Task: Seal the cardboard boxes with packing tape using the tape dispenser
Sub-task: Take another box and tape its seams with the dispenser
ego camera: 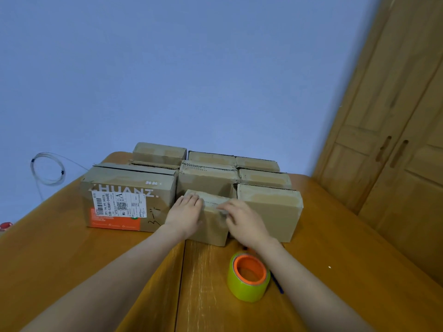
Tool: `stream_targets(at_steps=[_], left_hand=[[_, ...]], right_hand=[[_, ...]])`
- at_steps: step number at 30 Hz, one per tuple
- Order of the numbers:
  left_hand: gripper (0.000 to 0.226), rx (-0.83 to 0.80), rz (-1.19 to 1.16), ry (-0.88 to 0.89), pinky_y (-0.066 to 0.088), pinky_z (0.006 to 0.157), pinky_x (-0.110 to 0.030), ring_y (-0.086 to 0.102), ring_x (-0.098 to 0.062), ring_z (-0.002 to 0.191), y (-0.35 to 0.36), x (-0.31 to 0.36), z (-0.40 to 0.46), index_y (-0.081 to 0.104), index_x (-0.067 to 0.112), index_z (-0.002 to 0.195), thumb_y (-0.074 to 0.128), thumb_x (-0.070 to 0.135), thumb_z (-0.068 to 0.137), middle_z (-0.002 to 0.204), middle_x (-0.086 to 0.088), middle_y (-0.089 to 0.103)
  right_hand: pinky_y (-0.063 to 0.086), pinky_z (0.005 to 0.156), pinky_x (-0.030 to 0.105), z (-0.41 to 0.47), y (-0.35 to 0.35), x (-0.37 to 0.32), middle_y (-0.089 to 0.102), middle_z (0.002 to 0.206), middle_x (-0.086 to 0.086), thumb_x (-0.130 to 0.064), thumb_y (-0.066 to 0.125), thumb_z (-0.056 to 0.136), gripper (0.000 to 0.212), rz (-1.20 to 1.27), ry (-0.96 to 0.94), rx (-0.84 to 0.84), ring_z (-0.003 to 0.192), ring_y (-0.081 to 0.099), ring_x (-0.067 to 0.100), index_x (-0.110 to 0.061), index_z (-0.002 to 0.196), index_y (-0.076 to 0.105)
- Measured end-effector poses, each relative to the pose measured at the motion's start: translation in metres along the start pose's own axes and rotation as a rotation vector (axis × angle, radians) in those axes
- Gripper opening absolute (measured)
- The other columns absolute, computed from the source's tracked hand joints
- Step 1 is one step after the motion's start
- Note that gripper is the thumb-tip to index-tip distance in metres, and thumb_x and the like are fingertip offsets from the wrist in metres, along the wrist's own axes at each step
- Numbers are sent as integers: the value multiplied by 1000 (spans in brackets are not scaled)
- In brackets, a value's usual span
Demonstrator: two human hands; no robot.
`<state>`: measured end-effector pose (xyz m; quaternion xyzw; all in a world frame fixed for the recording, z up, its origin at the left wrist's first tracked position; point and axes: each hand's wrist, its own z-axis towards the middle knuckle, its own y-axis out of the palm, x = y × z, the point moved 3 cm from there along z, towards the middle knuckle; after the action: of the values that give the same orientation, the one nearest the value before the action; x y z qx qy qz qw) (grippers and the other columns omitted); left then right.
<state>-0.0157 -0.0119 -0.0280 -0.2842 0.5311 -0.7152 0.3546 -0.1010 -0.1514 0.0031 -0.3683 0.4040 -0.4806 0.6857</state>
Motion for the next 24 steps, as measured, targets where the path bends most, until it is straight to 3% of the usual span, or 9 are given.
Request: stream_targets(at_steps=[3,7,12,15,17,19,22,24], left_hand=[[64,0,43,-28,5,119,-38,4,-22,149,5,-1,0,13,13,153,44,29,100,161,-7,11],[70,9,90,-59,4,119,-36,2,-24,149,11,-2,1,6,11,153,47,15,97,161,-9,7],[77,21,142,-48,1,119,-36,1,-26,149,13,-2,8,2,10,153,52,13,95,161,-12,6],[78,0,164,-47,-1,119,-37,-1,-26,149,12,0,10,1,11,153,53,16,94,161,-11,5],[77,0,138,-34,-4,119,-39,-4,-24,149,8,5,10,2,12,154,50,28,95,162,-9,2],[76,38,69,-10,-6,120,-40,-7,-22,149,-1,14,13,2,14,154,44,40,97,162,-7,-2],[72,111,-74,27,-6,118,-35,-6,-18,149,-21,33,25,3,16,154,38,46,99,162,-4,-1],[73,110,-141,69,-3,118,-33,-3,-17,149,-33,50,36,1,16,154,37,46,99,162,-3,0]], right_hand=[[37,105,38,11,26,-10,50,137,4,-12,45,92,45,-169,-59,-52,130,39,21,-14,137,50],[28,113,38,20,39,-5,44,144,9,-8,45,92,49,-200,-16,-49,136,35,24,-10,141,44],[8,119,32,26,38,-4,17,159,9,-14,39,97,59,-294,-19,-192,146,13,21,-10,152,17],[19,115,32,24,16,-5,28,155,9,-9,40,95,55,-241,-29,-125,142,25,23,-9,149,27],[33,107,34,19,-10,3,44,145,8,-7,42,94,47,-178,-35,51,134,38,24,-9,141,43],[37,103,34,13,-37,22,54,134,8,-5,44,93,40,-148,-6,200,127,46,23,-8,133,53],[38,102,33,4,-69,65,55,132,6,-5,47,90,42,-177,115,290,125,47,21,-9,131,54],[34,107,35,-1,-77,97,47,142,4,-12,48,90,49,-219,202,224,131,40,20,-12,138,46]])
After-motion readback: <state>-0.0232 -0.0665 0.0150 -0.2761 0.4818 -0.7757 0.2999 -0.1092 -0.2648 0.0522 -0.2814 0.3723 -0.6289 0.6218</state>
